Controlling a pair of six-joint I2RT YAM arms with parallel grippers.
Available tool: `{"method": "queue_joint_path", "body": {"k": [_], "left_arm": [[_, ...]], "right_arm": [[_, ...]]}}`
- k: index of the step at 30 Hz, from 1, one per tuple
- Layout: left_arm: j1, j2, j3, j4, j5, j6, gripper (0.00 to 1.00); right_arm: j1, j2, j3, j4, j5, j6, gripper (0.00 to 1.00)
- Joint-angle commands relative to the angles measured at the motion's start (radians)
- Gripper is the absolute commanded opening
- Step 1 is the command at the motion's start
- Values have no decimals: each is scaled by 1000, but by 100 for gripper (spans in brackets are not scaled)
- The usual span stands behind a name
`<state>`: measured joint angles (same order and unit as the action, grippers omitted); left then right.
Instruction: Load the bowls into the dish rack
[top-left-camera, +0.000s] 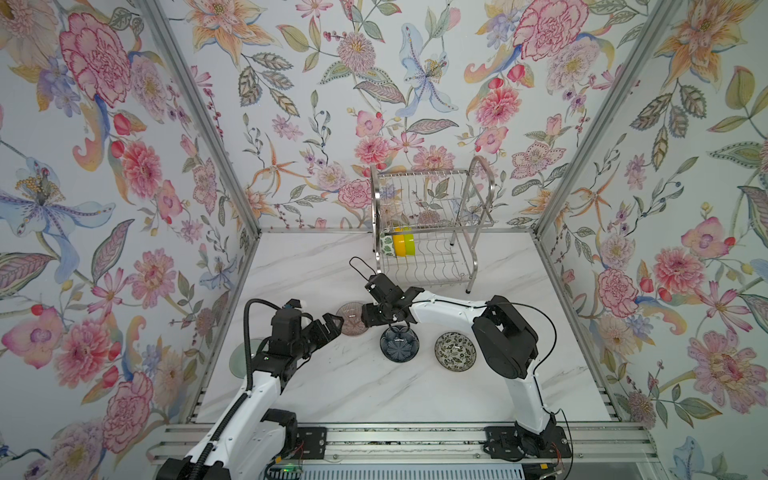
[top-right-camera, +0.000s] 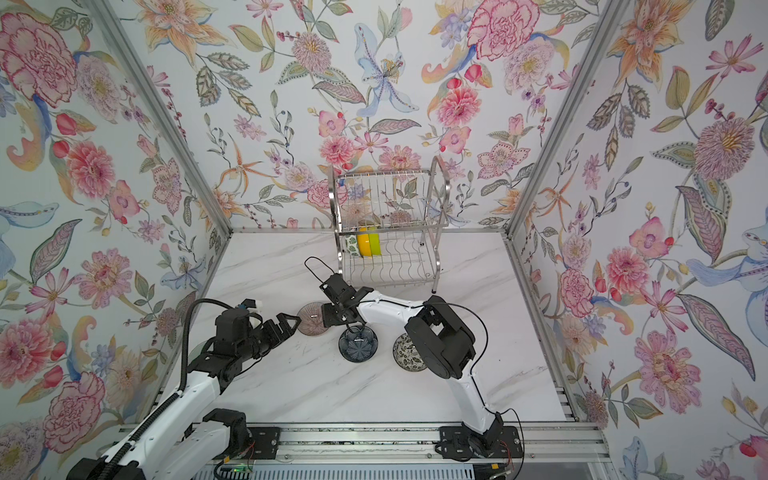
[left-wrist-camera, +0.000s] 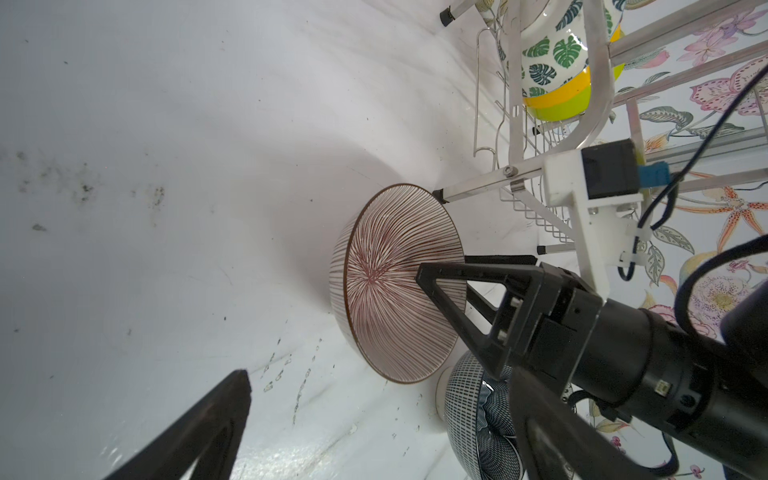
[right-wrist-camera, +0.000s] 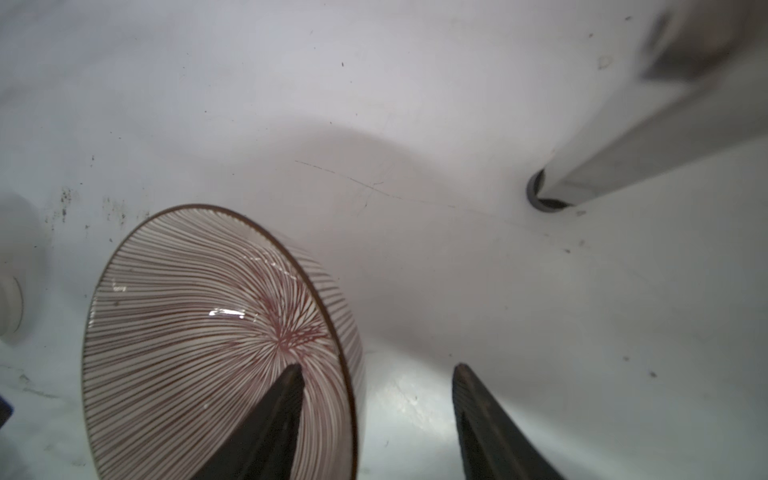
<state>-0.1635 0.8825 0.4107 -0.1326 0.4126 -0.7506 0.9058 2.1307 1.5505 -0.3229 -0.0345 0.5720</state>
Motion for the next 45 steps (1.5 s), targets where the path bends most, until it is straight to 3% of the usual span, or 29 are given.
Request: {"method": "queue_joint_path", "body": {"k": [1, 8, 14, 17, 23, 29, 39, 45], "left_arm": [[8, -1, -5, 12, 7, 3, 99], [8, -2, -3, 11, 6, -1, 99], [7, -8, -1, -6, -6, 2, 99], [8, -9, 6, -19, -14, 2, 99], [7, -22, 27, -51, -57, 7, 99], [-14, -39, 53, -63, -92, 13, 99], [-223, -49, 104, -12, -282, 12, 99], [-371, -43, 86, 126, -394, -39, 97]], "right_arm": [[13, 35, 45, -49, 25, -24, 54], [18, 55, 63, -62, 37, -34, 43], [19, 34, 42, -48, 38, -29, 28], [18, 22, 36, -44, 47, -24, 16], [20, -41, -7, -12, 105, -23, 3], [14, -121, -51, 33, 127, -17, 0], [4, -275, -144, 117, 191, -10, 0], [-20, -381, -224, 192, 218, -11, 0]]}}
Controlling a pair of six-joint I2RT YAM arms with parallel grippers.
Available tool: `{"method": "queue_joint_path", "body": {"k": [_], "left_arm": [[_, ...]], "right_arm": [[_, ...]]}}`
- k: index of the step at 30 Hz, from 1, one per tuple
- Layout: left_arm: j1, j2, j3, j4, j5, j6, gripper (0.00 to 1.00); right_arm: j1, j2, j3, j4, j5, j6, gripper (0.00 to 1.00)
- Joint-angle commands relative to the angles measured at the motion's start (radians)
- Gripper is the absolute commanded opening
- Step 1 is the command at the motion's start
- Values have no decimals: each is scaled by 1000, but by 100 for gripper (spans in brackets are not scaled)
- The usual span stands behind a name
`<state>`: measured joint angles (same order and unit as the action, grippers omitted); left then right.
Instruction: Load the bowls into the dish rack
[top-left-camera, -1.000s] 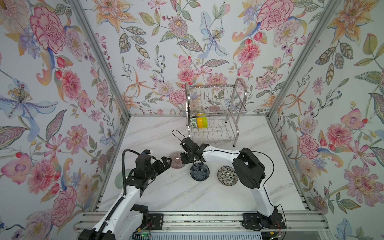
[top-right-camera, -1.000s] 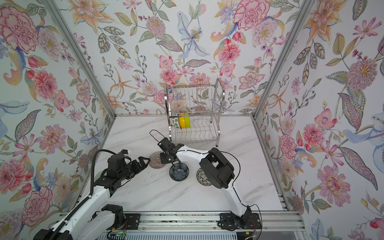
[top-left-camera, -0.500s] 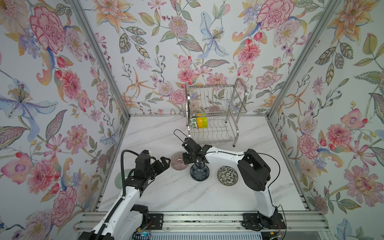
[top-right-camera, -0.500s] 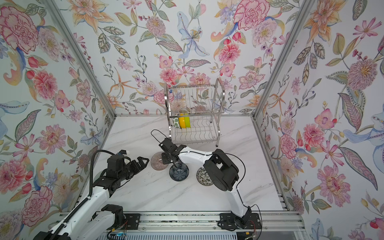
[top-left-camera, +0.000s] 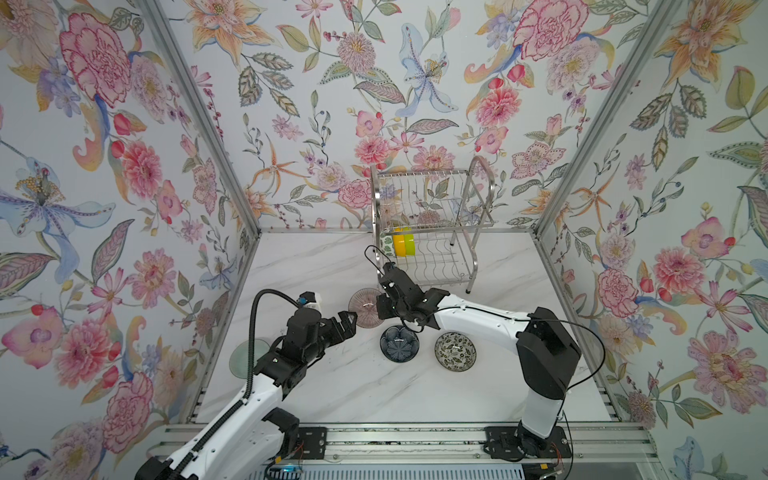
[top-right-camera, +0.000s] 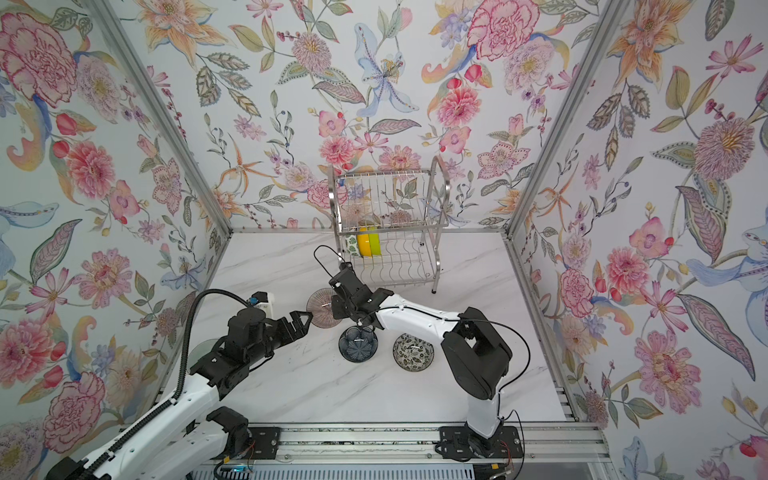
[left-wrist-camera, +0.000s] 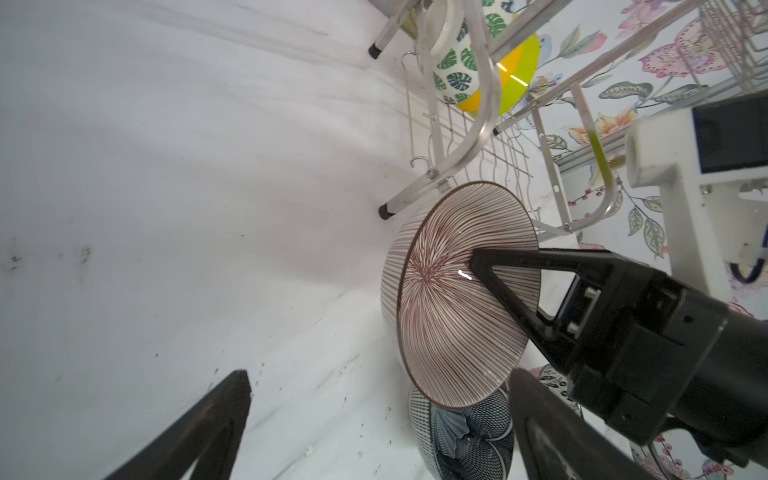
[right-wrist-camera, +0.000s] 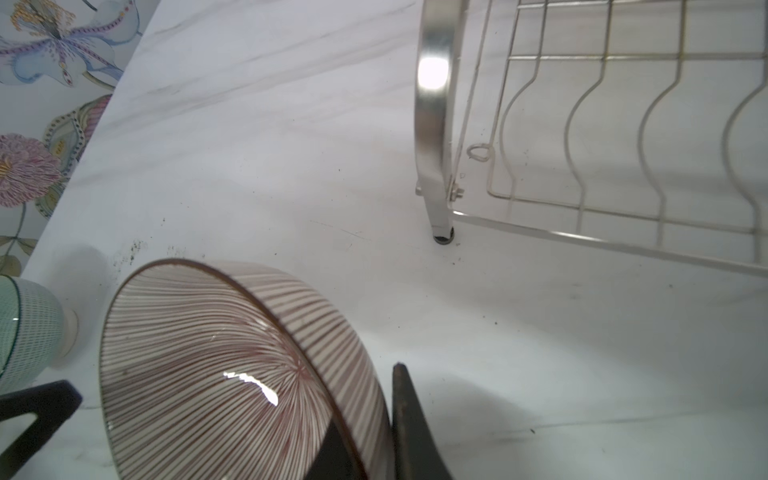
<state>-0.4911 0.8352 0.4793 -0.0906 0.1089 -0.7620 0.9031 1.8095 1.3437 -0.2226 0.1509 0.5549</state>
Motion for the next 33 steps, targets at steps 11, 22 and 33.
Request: {"method": "queue_joint_path", "body": {"k": [11, 22, 33], "left_arm": [[-192, 225, 99, 232, -211, -73, 68], [-252, 352, 172, 303, -285, -102, 36], [-311, 423, 207, 337, -388, -119, 11]], "right_arm": [[-43, -204, -174, 254, 49, 10, 0], [-43, -313, -346, 455, 66, 10, 0], [-44, -328, -406, 552, 46, 23, 0]]}}
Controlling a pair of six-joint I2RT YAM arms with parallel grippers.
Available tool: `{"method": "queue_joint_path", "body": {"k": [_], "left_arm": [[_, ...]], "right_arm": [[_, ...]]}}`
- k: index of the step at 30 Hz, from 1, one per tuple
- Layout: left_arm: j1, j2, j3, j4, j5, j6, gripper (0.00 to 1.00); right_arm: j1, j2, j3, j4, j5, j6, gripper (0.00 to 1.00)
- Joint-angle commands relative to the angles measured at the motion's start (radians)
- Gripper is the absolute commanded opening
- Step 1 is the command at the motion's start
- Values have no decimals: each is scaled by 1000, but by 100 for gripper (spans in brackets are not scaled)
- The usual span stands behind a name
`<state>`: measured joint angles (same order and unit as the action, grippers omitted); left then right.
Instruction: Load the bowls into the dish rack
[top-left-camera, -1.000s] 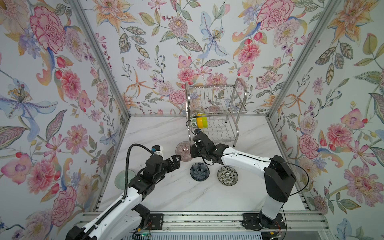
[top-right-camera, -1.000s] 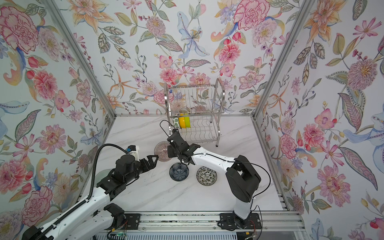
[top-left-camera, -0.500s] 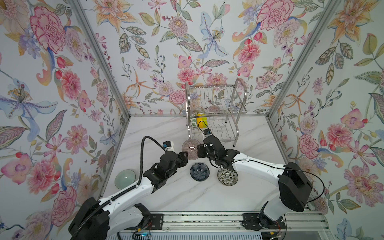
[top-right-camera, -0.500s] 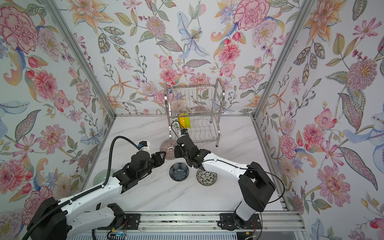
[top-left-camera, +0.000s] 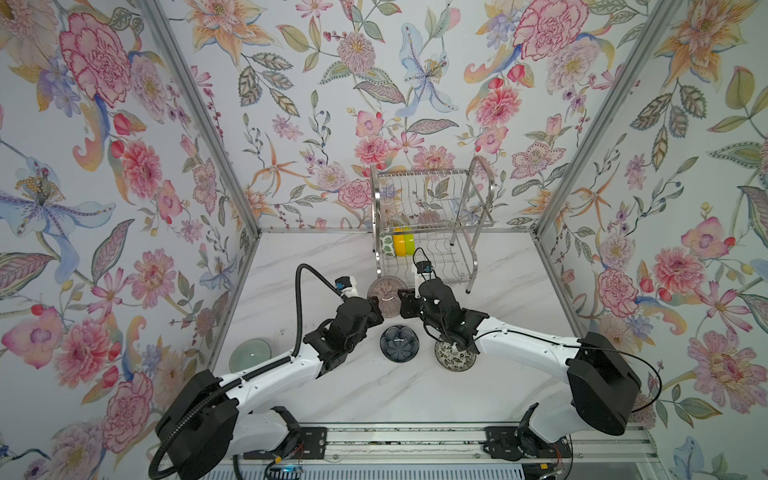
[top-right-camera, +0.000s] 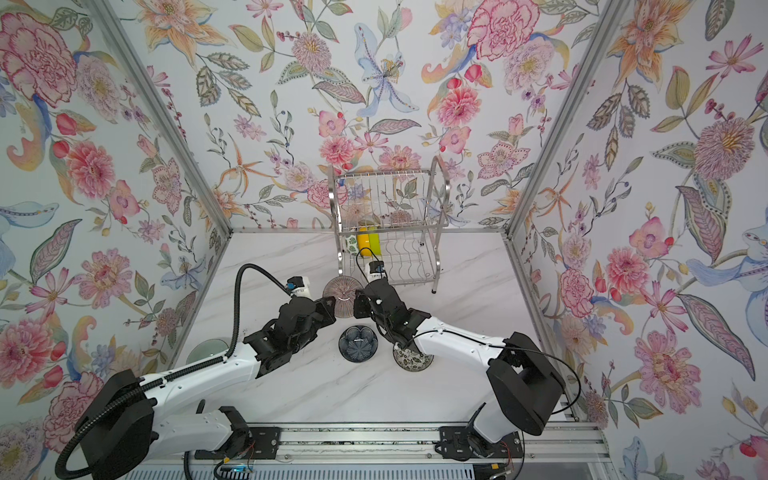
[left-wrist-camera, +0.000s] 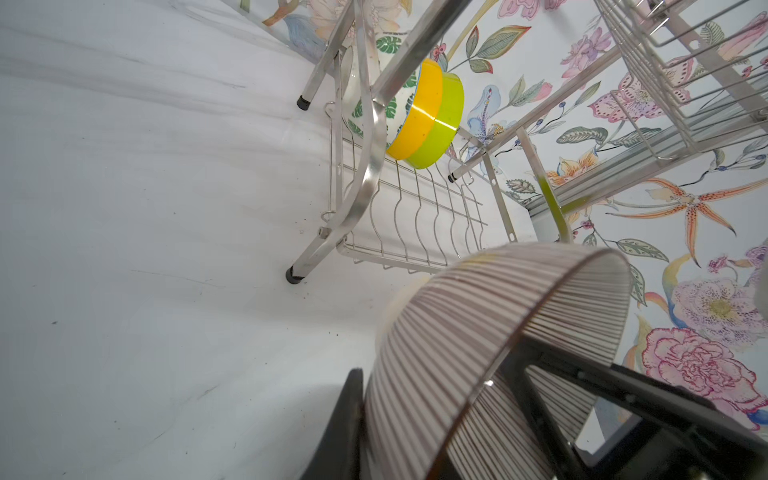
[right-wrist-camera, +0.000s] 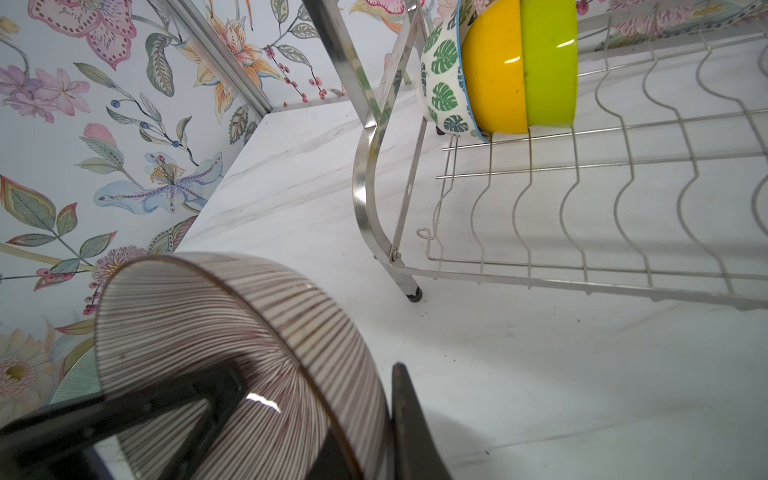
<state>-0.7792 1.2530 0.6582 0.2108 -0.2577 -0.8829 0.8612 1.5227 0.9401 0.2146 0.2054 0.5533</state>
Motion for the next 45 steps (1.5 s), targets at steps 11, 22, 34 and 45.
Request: {"method": "queue_joint_path", "body": {"k": [11, 22, 34, 45], "left_arm": [[-25, -13, 24, 62, -107, -2, 0], [-27, -4, 37, 107, -159, 19, 0], [-35, 20, 76, 2, -376, 9, 0], [-36, -28, 63, -108, -582, 66, 0]], "right_arm": [[-13, -19, 22, 121, -53, 39, 14], [-47, -11, 49, 82, -120, 90, 36], [-70, -45, 60, 47, -176, 119, 60], [-101, -133, 17, 38, -252, 149, 98]]}}
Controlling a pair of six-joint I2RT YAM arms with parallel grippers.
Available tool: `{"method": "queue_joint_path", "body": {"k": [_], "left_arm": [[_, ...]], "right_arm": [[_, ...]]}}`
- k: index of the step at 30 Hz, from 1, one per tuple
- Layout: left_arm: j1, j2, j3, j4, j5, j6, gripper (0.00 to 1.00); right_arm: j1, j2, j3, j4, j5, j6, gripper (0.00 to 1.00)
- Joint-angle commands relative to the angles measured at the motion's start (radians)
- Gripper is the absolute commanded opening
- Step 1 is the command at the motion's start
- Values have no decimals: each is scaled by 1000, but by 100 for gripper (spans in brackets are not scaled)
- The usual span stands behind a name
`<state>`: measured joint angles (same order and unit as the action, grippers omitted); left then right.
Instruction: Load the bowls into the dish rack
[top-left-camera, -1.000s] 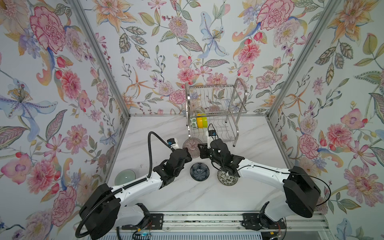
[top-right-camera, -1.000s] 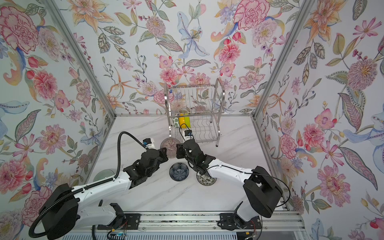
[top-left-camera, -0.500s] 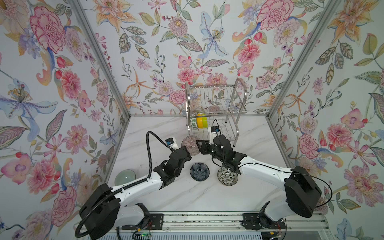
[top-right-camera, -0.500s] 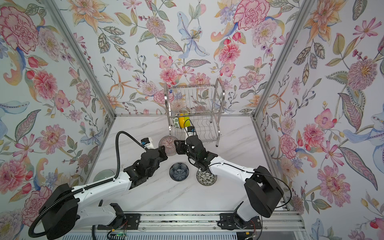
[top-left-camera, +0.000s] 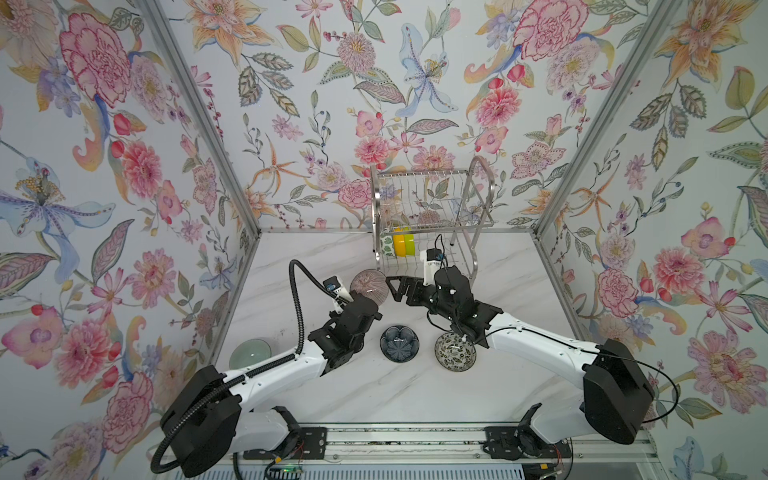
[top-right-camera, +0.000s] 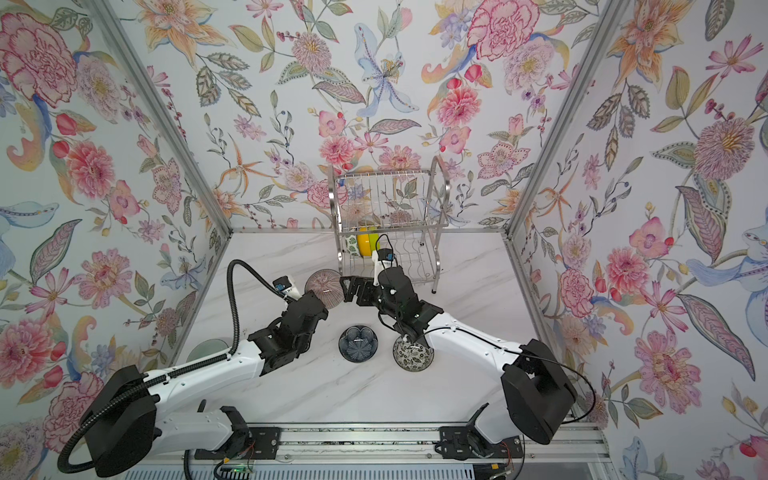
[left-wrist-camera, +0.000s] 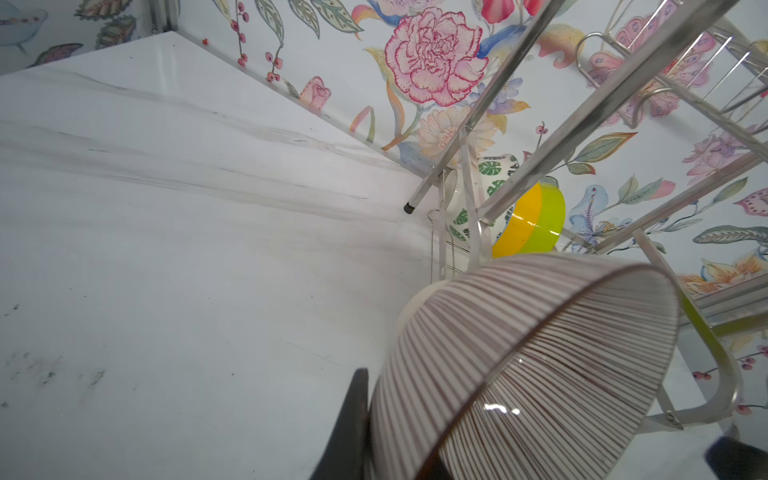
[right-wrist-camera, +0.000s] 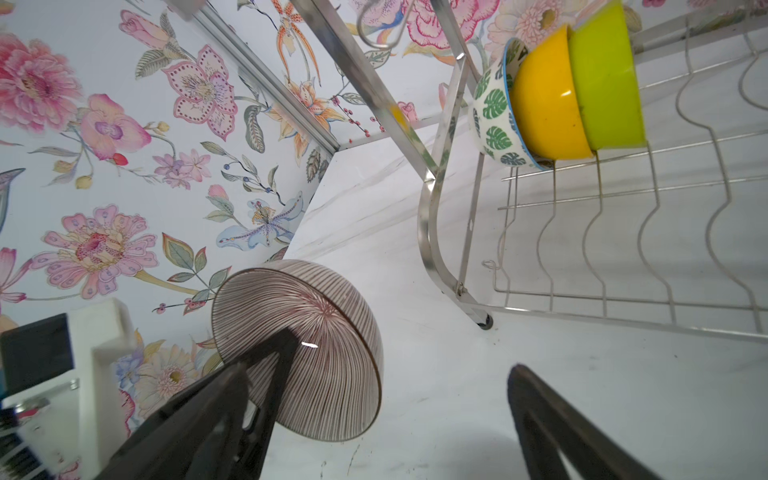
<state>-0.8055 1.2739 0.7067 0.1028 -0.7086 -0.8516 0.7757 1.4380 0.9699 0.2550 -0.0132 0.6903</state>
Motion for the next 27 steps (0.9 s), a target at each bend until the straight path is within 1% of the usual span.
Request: {"method": "queue_joint_path", "body": {"k": [1, 4, 6, 11, 13, 16, 18, 19, 22, 27], "left_arm": [[-10, -59, 5, 5, -153, 47, 0], [-8, -86, -16, 31, -214, 102, 0], [-8, -92, -21, 58, -256, 161, 0], [-7, -84, -20, 202, -356, 424, 0], [-8, -80, -37, 302, -365, 529, 0], [-14, -63, -69, 453, -365, 630, 0], [-23, -39, -95, 572, -357, 695, 0], [-32, -19, -108, 637, -356, 729, 0], [-66, 48, -128, 841, -364, 833, 0], [-116, 202, -133, 1206, -347, 1013, 0]], "right_arm": [[-23, -58, -22, -1, -38, 16, 99], [-56, -76, -39, -5, -69, 46, 98], [-89, -78, -43, -7, -91, 89, 99], [-178, -73, -75, -4, -124, 254, 99], [-199, -66, -66, -54, -106, 297, 99], [-220, -56, -55, -116, -99, 388, 98], [-220, -59, -62, -119, -94, 462, 99], [-253, -64, -67, -113, -85, 501, 98], [-260, -82, -71, -110, -70, 594, 99], [-270, -111, -67, -80, -98, 746, 99]]}}
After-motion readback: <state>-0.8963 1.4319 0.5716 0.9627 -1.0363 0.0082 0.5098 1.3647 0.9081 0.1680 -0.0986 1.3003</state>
